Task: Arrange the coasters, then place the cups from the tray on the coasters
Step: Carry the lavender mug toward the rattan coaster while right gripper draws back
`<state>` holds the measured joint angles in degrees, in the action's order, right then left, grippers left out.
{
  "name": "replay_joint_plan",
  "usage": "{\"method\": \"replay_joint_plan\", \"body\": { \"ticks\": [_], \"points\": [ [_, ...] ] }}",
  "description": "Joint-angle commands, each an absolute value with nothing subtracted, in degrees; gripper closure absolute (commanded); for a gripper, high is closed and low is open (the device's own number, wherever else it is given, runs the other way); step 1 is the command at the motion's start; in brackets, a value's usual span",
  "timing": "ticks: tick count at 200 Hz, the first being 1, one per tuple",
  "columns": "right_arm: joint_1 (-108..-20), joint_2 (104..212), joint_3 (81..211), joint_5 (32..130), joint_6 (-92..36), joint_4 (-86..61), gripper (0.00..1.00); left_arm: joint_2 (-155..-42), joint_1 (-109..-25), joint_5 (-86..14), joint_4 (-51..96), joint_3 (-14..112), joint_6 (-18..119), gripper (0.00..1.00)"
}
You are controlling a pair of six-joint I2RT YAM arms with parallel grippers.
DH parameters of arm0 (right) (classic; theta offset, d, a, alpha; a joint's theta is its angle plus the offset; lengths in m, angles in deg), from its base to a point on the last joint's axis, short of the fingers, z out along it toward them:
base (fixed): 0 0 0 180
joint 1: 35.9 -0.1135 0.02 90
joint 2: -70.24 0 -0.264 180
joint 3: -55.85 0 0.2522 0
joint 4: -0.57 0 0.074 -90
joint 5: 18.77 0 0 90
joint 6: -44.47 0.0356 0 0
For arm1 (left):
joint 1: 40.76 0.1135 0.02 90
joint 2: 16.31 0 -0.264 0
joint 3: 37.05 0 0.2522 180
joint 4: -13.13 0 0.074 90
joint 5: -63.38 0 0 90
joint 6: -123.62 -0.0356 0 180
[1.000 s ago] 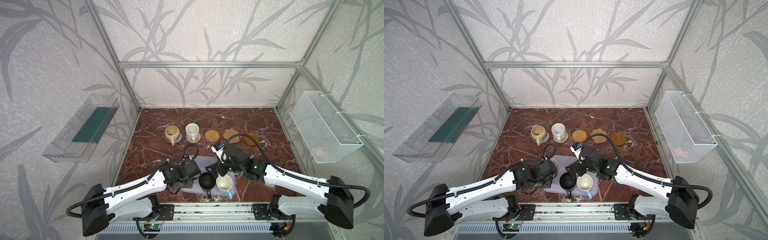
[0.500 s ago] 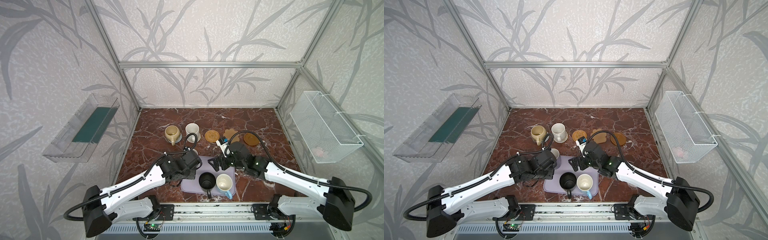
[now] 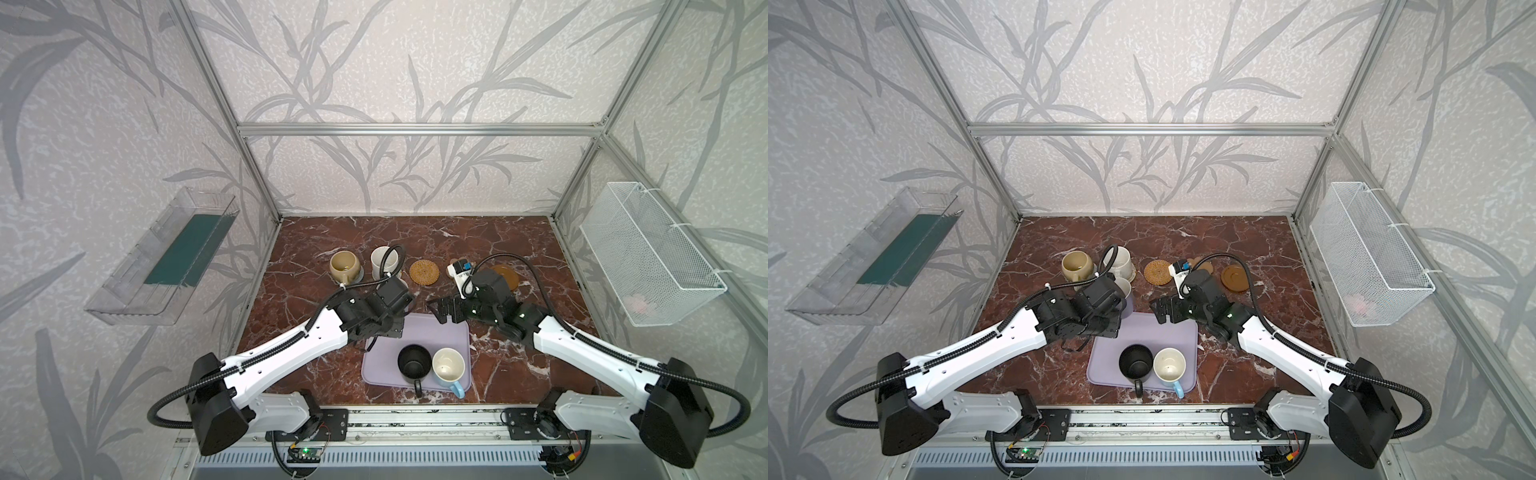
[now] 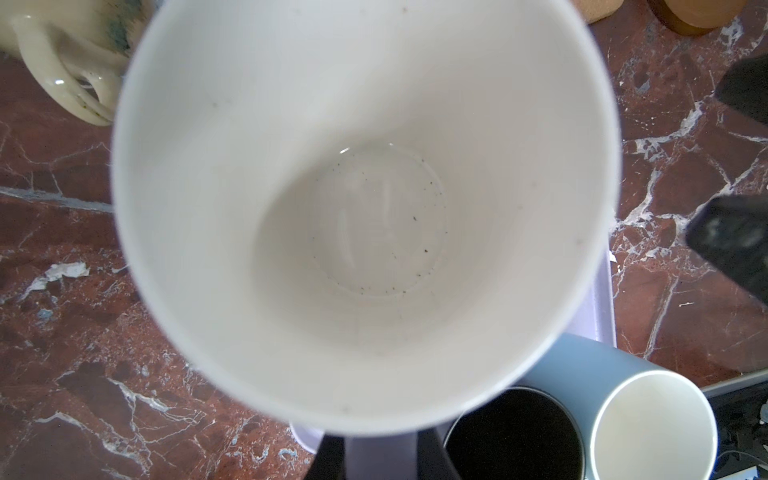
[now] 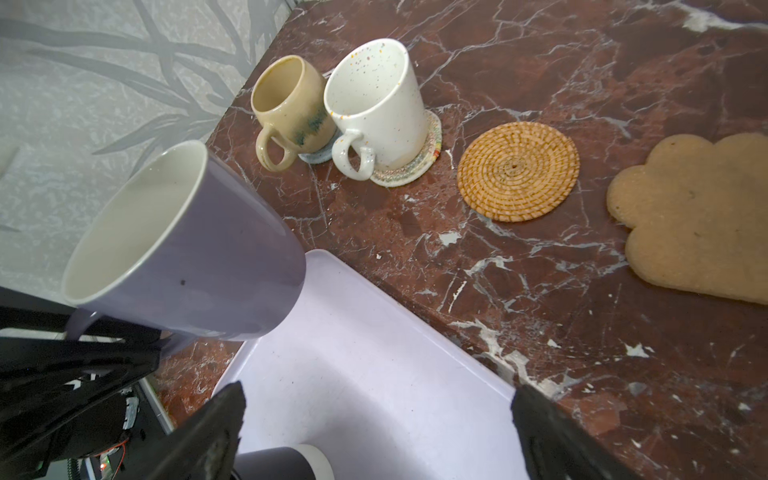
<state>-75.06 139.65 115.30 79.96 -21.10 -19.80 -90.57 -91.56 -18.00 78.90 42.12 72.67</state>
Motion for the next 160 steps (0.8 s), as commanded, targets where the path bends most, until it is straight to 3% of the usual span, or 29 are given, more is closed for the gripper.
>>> {"method": "replay_joint_plan", "body": {
  "ticks": [1, 96, 160],
  "points": [
    [-72.7, 137.8, 115.5, 83.4, -21.4, -16.8, 0.01, -93.3, -90.4, -15.8, 76.7, 47.7, 69.8, 1.00],
    [-61.0, 137.7, 115.1, 91.0, -24.0, -15.1, 0.01, -110.3, -87.9, -16.5, 72.0, 62.6, 65.5, 1.00],
    [-55.0, 140.2, 115.7, 97.3, -25.6, -13.6, 0.01, -121.5, -86.2, -10.4, 70.2, 72.1, 66.7, 1.00]
  ]
}}
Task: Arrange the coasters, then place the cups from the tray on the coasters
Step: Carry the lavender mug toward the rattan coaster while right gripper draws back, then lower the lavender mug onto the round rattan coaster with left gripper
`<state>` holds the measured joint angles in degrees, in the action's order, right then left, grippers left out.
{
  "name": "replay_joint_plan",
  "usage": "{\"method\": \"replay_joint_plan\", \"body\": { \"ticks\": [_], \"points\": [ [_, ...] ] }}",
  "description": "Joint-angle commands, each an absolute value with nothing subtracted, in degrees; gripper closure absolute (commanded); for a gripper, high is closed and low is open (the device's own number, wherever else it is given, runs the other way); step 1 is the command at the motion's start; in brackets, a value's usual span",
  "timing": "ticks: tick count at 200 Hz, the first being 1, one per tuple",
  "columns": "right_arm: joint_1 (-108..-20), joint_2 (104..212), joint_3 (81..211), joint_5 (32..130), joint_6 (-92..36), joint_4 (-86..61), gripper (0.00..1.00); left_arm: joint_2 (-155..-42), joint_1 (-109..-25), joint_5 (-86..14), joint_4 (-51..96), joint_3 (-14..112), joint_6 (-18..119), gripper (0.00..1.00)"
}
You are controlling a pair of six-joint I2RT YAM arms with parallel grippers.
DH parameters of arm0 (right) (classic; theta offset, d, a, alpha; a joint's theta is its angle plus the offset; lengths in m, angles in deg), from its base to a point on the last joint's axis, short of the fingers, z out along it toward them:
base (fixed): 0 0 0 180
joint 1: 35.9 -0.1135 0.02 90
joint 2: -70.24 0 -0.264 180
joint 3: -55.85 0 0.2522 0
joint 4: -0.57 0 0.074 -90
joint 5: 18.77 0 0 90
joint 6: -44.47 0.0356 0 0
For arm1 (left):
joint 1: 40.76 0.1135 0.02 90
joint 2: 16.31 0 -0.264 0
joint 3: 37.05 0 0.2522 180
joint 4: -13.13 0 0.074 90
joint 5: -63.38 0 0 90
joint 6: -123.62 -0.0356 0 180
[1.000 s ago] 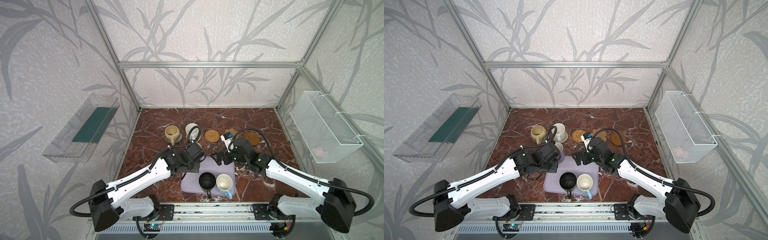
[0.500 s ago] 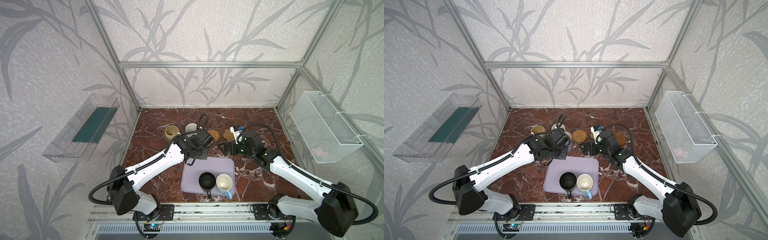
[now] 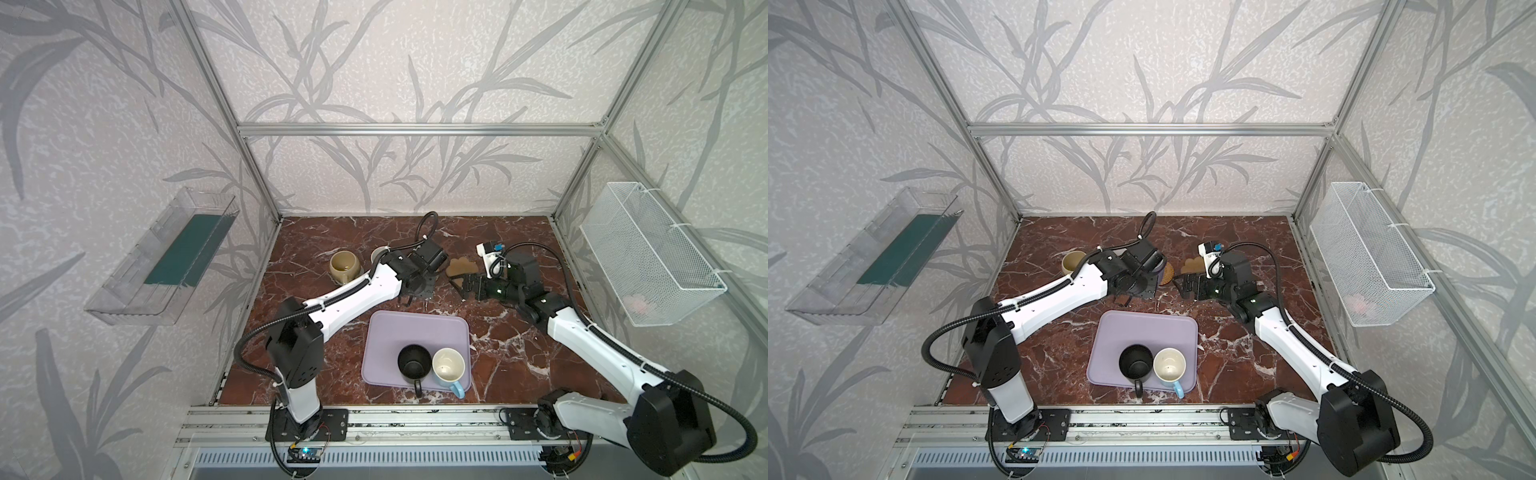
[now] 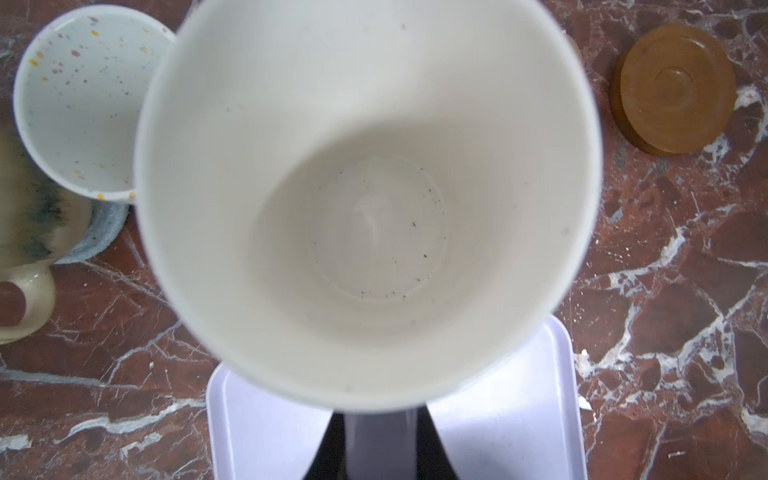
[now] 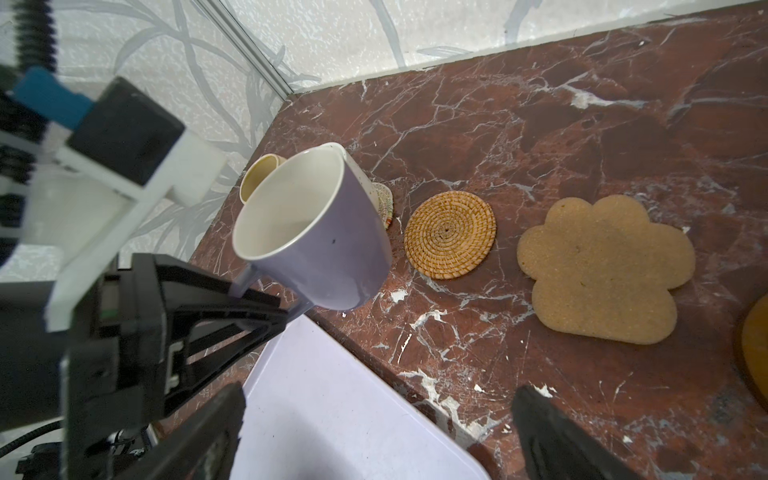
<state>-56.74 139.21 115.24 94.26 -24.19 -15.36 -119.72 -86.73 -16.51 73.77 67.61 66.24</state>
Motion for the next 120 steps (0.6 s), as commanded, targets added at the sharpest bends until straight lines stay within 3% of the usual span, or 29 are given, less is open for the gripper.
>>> {"method": "replay_joint_plan", "body": {
  "ticks": [1, 120],
  "points": [
    [-55.0, 140.2, 115.8, 97.3, -25.6, -13.7, 0.01, -121.7, -86.2, -10.3, 70.1, 72.2, 66.8, 1.00],
    [-52.0, 141.6, 118.4, 101.3, -29.1, -16.1, 0.01, -135.2, -85.1, -8.7, 63.0, 78.6, 71.3, 1.00]
  ]
}}
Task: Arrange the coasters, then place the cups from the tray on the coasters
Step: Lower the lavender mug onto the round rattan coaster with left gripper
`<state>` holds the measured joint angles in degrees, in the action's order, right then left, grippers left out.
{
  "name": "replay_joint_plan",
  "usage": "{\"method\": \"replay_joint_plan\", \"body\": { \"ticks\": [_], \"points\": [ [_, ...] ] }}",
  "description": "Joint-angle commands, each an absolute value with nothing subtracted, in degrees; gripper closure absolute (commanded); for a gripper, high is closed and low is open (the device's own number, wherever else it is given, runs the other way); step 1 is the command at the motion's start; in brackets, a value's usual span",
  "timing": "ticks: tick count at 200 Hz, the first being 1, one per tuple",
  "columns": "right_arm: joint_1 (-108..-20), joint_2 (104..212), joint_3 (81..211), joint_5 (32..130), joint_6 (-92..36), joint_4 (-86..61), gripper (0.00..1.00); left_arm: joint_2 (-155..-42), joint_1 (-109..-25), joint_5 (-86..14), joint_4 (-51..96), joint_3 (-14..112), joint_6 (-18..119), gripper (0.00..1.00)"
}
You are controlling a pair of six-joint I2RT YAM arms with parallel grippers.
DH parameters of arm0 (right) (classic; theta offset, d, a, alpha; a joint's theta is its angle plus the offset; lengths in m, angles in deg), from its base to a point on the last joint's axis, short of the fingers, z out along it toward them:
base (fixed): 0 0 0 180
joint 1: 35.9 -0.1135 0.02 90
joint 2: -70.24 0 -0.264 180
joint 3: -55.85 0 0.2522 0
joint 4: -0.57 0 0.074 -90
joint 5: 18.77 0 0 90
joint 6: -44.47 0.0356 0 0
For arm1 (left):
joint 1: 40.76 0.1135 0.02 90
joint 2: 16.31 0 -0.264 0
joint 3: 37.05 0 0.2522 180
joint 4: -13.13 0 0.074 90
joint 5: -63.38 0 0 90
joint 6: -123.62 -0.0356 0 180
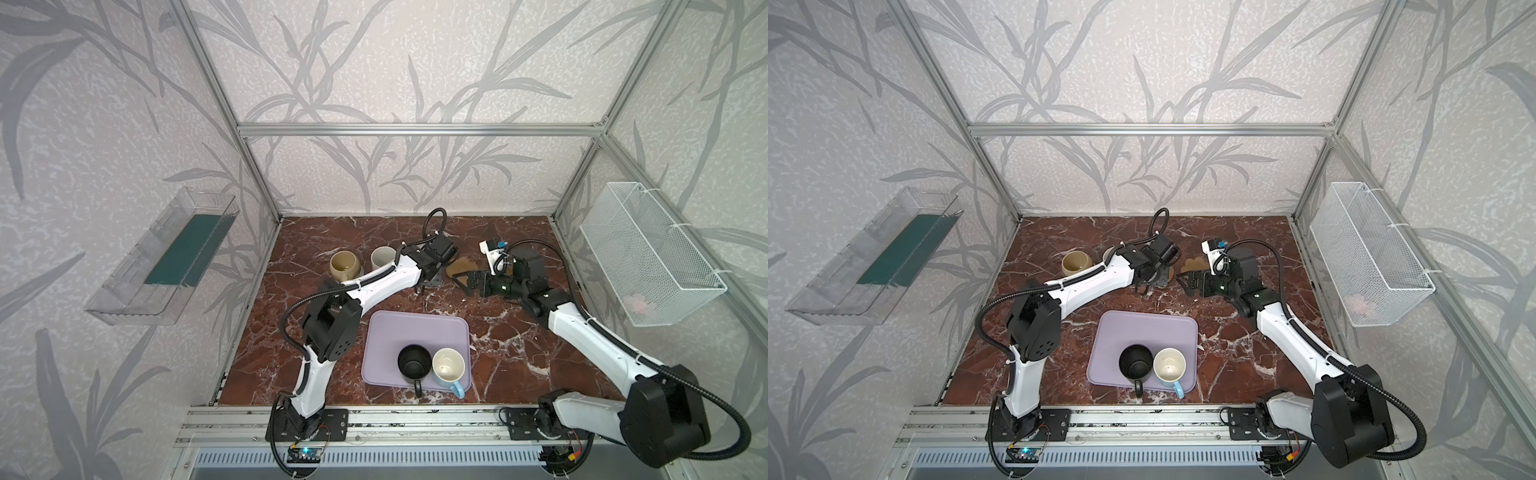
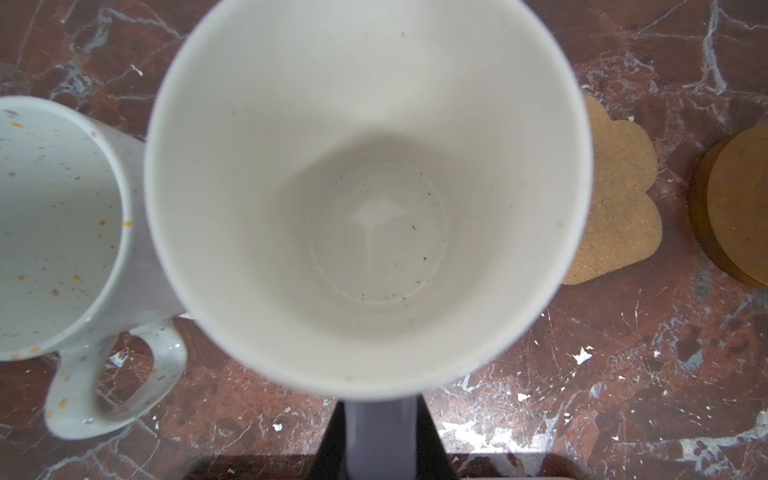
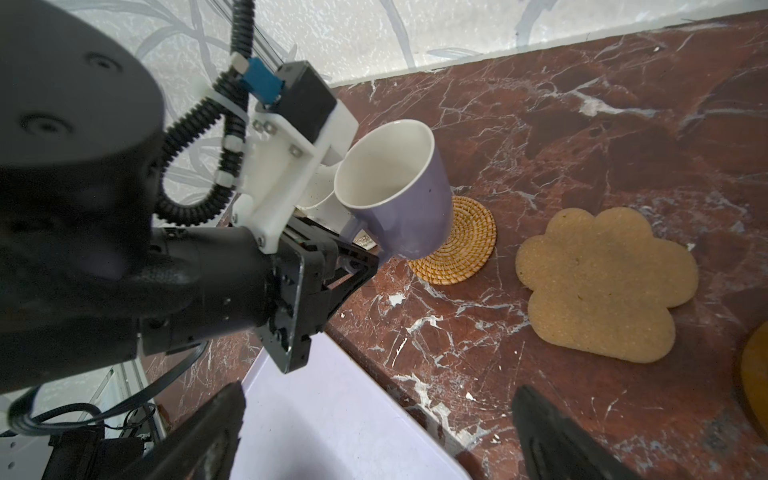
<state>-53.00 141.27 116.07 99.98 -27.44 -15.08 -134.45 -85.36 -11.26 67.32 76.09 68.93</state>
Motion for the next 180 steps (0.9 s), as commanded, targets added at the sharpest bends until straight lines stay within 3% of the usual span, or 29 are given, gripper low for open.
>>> {"method": "replay_joint_plan", "body": {
  "ticks": [1, 180],
  "points": [
    [-52.0, 141.6, 118.5, 101.3, -29.2, -16.1, 0.01, -135.2, -85.1, -8.8, 63.0, 78.6, 71.3, 1.00],
    [-50.9, 140.5, 116.9, 102.5, -29.8, -17.0, 0.01, -140.3, -85.1, -7.9, 59.5, 77.6, 71.9, 1.00]
  ]
}}
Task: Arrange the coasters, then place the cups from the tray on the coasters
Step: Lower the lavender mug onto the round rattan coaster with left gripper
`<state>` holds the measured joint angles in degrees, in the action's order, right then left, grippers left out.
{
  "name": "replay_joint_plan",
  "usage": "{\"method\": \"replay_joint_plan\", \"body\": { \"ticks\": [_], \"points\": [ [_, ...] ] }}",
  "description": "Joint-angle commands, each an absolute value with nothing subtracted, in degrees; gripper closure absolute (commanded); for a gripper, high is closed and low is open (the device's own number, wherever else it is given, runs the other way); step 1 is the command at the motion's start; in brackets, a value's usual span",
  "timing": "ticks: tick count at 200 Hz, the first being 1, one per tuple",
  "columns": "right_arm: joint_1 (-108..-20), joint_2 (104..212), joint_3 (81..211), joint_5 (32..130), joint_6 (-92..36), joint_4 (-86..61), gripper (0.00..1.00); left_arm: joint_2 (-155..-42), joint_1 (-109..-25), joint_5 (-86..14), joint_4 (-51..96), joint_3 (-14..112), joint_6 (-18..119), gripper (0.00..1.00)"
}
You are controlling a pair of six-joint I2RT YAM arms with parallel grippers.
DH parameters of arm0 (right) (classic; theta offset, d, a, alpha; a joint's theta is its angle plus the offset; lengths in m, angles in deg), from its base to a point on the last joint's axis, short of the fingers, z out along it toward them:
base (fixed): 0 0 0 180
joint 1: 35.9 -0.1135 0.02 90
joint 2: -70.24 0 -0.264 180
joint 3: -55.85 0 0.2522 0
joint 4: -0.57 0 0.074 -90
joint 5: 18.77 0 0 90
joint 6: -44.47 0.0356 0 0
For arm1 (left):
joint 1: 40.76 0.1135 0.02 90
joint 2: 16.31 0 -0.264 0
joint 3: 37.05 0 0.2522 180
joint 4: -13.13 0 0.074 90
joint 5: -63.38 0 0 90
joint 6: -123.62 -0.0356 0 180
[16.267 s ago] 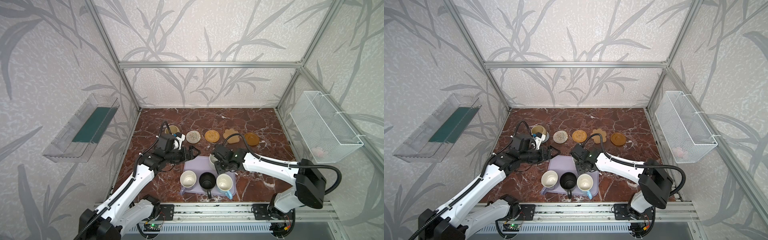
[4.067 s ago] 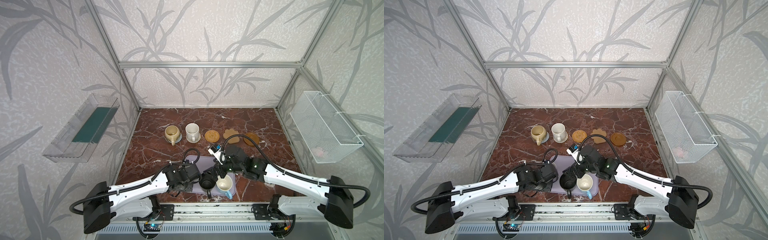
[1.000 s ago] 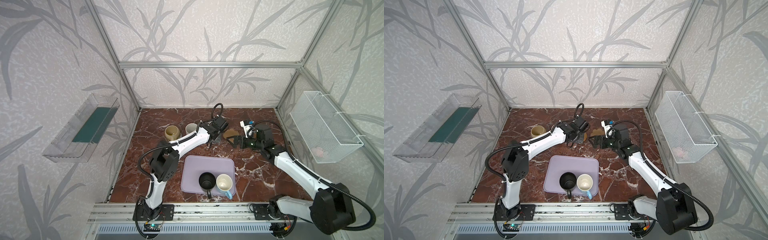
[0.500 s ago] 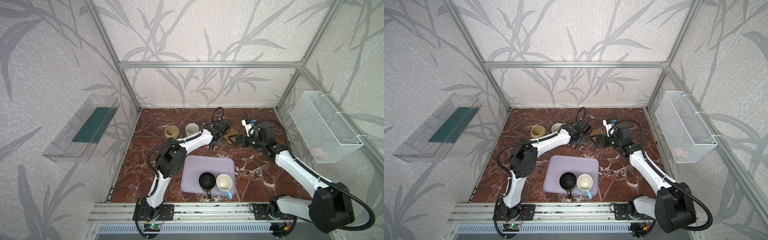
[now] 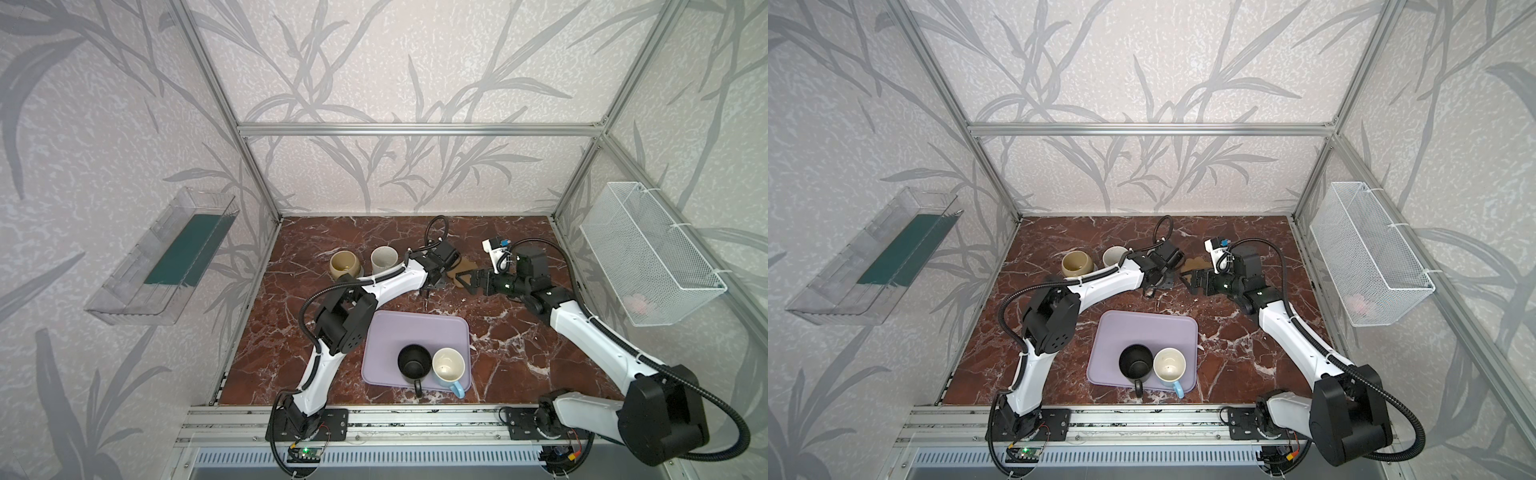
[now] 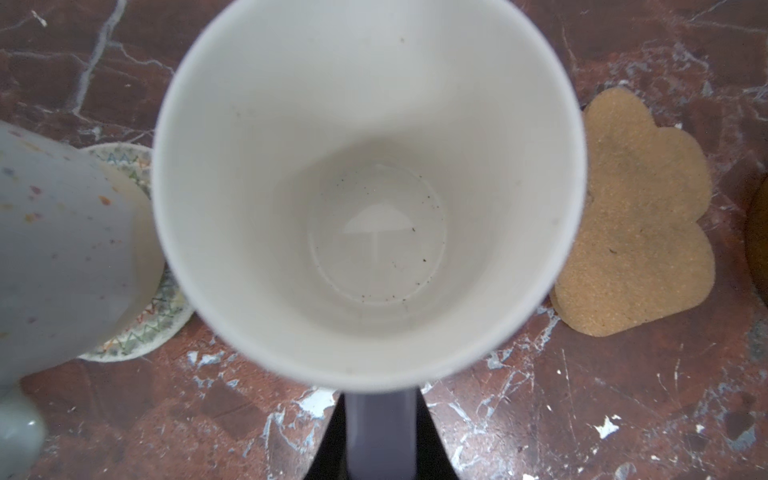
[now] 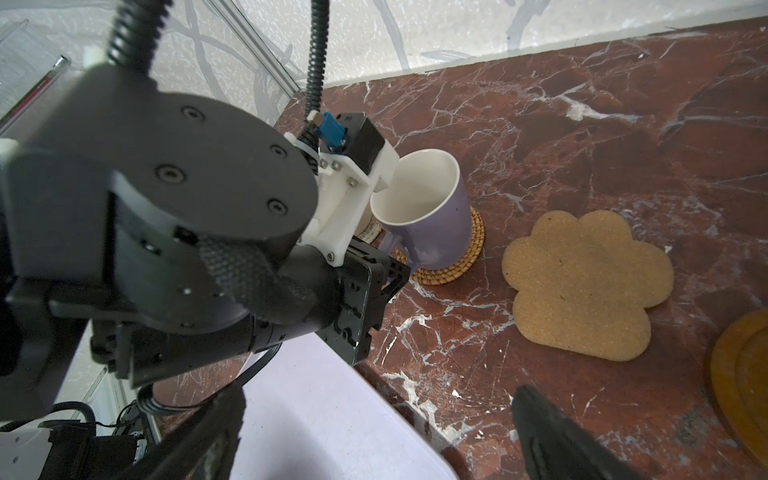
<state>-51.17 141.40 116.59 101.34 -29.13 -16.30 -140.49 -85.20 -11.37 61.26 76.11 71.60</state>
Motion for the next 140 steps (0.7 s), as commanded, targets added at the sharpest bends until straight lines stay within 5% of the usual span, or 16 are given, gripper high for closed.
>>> {"method": "replay_joint_plan", "body": {
  "ticks": [1, 88, 140],
  "points": [
    [-50.9, 140.5, 116.9, 102.5, -29.9, -17.0, 0.01, -140.3, -85.1, -7.9, 59.4, 77.5, 72.0, 1.00],
    [-50.9, 140.0, 116.5, 102.8, -29.7, -17.5, 0.01, -139.0, -85.0, -9.9, 58.0, 72.8, 74.9, 1.00],
    [-50.9, 140.1, 116.5, 103.8, -29.1, -17.8, 0.01, -139.1, -85.0, -11.3, 58.5, 72.3, 76.1, 0.83]
  ]
}}
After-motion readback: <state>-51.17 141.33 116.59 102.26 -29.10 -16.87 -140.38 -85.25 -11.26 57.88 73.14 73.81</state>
